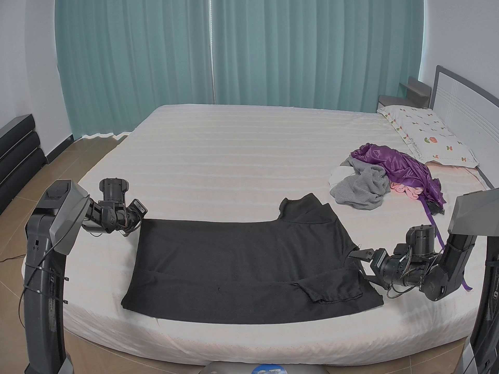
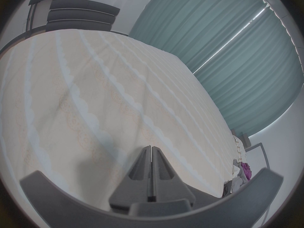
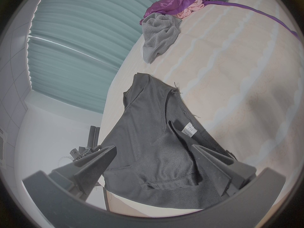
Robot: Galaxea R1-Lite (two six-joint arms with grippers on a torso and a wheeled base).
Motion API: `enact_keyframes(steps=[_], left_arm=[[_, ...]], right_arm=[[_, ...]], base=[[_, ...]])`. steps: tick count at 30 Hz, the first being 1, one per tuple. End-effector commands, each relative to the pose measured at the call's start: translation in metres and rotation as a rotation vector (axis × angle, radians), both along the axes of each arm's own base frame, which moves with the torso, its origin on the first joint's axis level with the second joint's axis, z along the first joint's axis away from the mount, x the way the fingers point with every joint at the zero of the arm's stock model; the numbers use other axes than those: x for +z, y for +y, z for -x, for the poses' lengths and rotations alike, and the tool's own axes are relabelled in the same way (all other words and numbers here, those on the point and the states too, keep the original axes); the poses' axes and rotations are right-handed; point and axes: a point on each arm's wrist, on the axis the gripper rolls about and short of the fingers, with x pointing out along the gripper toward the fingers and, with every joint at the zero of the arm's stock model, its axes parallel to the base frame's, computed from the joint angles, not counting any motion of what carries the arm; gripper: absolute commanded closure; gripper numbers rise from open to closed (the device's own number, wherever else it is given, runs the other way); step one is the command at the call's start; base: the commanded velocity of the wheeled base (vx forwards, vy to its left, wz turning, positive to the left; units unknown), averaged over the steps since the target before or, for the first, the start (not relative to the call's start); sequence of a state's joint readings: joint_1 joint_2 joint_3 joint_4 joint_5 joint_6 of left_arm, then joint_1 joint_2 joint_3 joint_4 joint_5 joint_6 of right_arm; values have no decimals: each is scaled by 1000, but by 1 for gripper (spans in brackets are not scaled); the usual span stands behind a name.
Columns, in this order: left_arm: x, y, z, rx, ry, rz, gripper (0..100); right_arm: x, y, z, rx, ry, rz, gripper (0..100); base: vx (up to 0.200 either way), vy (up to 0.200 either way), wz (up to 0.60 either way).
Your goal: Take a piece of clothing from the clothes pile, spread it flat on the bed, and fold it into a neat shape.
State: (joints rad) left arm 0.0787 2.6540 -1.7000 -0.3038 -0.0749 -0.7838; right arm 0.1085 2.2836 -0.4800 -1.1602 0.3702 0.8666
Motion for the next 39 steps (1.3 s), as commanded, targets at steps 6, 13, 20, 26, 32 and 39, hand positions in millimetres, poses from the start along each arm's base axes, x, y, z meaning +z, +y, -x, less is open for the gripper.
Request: enact_keyframes(steps=[6, 13, 20, 26, 32, 39], left_arm=[[5, 0, 0, 2, -7, 1, 100], [7, -1, 4, 12, 2, 20, 100], [5, -1, 5, 11, 8, 20, 100], [4, -1, 5, 11, 11, 20, 100], [2, -2, 7, 9, 19, 21, 100], [1, -2, 8, 8, 23, 22, 100]], right_arm=[[3, 1, -9, -4, -32, 2, 0], [15, 24, -46, 34, -114, 17, 0], [9, 47, -108, 26, -170, 226, 0], [-4, 58, -159, 43, -152, 322, 0], [2, 68, -181, 36, -141, 375, 0], [-30, 69, -208, 1, -168, 414, 0]], base=[[0, 0, 0], [0, 0, 0], [0, 0, 0], [0, 0, 0], [0, 0, 0], [0, 0, 0]])
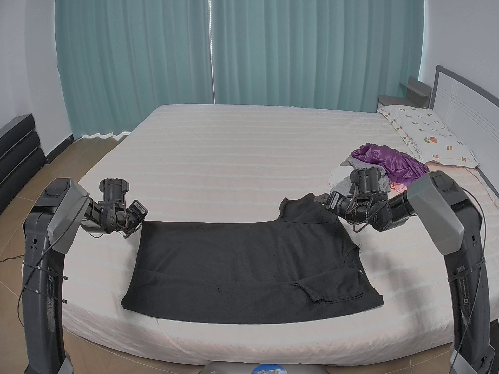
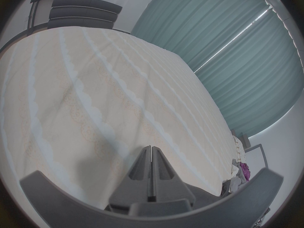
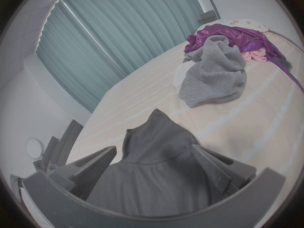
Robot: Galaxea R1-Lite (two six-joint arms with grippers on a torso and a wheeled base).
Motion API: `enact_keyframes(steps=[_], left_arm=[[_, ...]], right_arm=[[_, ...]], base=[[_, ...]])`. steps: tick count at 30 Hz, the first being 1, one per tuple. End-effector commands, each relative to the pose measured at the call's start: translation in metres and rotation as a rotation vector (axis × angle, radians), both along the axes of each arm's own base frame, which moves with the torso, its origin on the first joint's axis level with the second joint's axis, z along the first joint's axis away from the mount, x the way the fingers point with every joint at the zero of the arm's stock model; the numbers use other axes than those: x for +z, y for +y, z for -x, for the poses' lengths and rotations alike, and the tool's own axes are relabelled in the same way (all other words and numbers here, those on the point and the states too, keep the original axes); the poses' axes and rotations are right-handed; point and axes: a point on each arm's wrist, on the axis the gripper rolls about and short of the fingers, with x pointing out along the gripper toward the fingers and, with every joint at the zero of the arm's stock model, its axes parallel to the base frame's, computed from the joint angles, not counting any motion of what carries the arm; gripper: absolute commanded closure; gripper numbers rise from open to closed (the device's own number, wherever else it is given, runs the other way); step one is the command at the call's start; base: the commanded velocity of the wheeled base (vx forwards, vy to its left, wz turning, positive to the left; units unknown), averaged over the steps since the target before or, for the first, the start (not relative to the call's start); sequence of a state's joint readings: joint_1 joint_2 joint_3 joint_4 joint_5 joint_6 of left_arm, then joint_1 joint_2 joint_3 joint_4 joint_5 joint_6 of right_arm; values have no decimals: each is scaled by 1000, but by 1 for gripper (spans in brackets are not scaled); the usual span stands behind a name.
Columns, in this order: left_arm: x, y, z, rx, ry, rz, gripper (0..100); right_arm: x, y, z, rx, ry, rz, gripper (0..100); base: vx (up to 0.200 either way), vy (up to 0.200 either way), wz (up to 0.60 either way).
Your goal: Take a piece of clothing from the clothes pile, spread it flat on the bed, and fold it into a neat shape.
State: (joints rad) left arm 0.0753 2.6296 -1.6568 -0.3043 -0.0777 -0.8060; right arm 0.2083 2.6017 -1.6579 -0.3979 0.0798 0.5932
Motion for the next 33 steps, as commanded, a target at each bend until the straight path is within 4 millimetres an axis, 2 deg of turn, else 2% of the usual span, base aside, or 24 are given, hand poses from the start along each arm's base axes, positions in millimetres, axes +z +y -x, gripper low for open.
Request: enact_keyframes(steps=[1, 8, 16, 17, 24, 28, 33], left_arm=[[-1, 0, 1, 0, 6, 2, 100], [-1, 0, 1, 1, 6, 1, 100], [-1, 0, 1, 1, 6, 1, 100], [-1, 0, 1, 1, 6, 1, 100], [-1, -1, 1, 0, 6, 1, 100], [0, -1, 1, 0, 3, 0, 100], [2, 0, 1, 1, 0, 0, 100]], right_arm=[[-59, 4, -20, -30, 43, 65, 0], [-63, -4, -40, -79, -31, 66, 0], [-67, -5, -41, -77, -22, 66, 0], [-67, -5, -41, -77, -22, 66, 100], [-57, -7, -42, -85, -38, 47, 100], [-38, -8, -43, -107, -58, 14, 100], [-27, -8, -43, -109, -51, 12, 100]], base=[[0, 0, 0], [0, 0, 0], [0, 0, 0], [0, 0, 0], [0, 0, 0], [0, 0, 0], [0, 0, 0]])
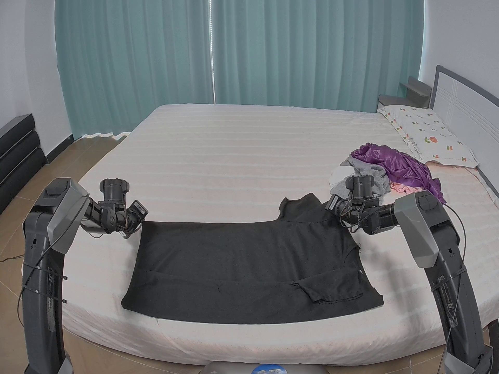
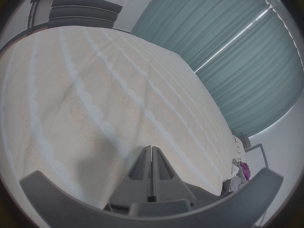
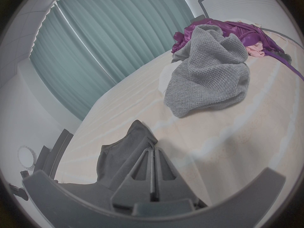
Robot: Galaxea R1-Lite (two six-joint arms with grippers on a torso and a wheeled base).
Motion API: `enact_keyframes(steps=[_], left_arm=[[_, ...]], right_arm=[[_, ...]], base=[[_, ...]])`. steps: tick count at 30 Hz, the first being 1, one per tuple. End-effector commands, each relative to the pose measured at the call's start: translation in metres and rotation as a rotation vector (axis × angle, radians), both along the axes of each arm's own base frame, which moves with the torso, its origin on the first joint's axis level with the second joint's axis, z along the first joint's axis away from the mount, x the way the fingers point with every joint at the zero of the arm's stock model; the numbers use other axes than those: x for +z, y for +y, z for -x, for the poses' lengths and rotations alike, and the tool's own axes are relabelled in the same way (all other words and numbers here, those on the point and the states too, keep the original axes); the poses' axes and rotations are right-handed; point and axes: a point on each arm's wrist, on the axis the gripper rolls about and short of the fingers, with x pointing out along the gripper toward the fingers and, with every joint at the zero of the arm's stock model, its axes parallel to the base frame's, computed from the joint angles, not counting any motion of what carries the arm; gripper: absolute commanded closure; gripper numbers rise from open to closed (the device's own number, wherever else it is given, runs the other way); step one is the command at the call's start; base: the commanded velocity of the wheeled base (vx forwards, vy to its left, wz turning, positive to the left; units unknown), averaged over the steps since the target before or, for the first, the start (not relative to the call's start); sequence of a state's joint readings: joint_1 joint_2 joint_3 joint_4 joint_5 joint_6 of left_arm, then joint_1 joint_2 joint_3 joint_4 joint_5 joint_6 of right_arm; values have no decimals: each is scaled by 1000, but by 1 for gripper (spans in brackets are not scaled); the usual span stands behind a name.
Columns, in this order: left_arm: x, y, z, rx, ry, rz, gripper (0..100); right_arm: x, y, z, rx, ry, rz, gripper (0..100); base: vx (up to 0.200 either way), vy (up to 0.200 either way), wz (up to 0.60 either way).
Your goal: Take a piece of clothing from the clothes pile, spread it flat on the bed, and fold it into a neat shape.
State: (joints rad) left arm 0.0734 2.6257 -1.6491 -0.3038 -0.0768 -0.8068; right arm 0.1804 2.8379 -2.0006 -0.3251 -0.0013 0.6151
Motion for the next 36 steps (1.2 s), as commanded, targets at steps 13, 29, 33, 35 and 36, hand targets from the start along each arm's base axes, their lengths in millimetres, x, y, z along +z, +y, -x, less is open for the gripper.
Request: enact_keyframes(steps=[13, 29, 33, 35, 36], left_arm=[[14, 1, 3, 2, -19, -1, 100], [36, 4, 13, 23, -40, 15, 100], [40, 4, 18, 25, -36, 15, 100], [44, 4, 19, 25, -40, 15, 100], [44, 5, 19, 27, -40, 16, 100]], right_arm=[[37, -7, 15, -11, 34, -12, 100], [61, -27, 35, -43, 72, -93, 100], [58, -29, 44, -13, 92, -113, 100], [60, -33, 42, -18, 61, -117, 100], [60, -33, 42, -20, 57, -118, 100]], base=[[0, 0, 0], [0, 0, 0], [0, 0, 0], [0, 0, 0], [0, 0, 0]])
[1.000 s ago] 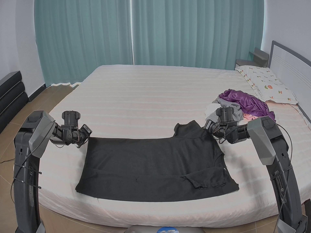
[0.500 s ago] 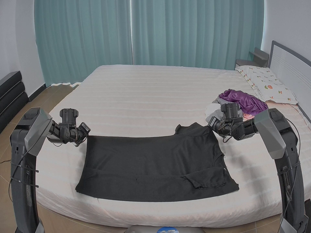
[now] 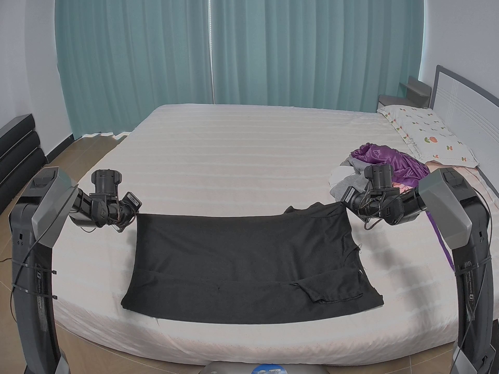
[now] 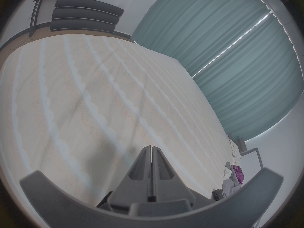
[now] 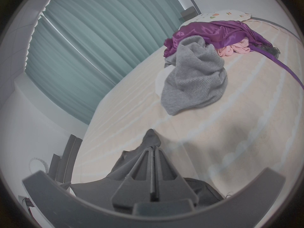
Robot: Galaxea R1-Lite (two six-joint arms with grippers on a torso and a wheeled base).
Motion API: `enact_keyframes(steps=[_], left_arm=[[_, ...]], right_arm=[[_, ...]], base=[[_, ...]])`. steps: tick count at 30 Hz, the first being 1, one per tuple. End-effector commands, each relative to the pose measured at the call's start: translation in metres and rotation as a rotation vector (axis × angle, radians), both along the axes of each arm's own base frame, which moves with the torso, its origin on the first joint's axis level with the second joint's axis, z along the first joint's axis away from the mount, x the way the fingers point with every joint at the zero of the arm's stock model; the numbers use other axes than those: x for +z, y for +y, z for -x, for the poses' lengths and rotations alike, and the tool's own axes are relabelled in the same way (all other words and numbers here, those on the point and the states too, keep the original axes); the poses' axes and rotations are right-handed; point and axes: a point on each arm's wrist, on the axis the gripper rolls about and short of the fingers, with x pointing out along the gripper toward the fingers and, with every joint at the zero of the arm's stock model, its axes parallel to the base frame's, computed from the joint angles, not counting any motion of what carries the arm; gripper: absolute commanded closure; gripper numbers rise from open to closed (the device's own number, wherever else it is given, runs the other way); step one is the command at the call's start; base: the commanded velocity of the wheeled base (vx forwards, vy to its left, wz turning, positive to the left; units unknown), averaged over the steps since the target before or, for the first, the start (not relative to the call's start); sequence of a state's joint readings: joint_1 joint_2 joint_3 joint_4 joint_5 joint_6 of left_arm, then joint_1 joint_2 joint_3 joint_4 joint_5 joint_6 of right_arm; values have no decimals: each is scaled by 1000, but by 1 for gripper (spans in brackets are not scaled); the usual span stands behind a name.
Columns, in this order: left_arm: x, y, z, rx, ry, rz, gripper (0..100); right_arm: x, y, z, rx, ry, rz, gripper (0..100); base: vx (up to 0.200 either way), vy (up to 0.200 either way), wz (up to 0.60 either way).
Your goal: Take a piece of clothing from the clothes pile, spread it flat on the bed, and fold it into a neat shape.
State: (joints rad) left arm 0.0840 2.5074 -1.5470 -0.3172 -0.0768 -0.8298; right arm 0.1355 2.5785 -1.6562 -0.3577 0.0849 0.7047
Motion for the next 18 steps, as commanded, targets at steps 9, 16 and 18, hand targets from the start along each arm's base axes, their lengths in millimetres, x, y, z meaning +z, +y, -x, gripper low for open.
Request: enact_keyframes(steps=[9, 16, 18], left_arm=[[20, 6, 4, 29, -34, 19, 100], [14, 3, 7, 15, -14, 26, 100], [15, -1, 4, -8, -26, 36, 100]], right_arm=[[15, -14, 12, -27, -46, -35, 100], [5, -11, 16, 1, -32, -54, 100], [-1, -10, 16, 4, -21, -53, 100]], base=[[0, 0, 0], [0, 0, 0], [0, 0, 0]])
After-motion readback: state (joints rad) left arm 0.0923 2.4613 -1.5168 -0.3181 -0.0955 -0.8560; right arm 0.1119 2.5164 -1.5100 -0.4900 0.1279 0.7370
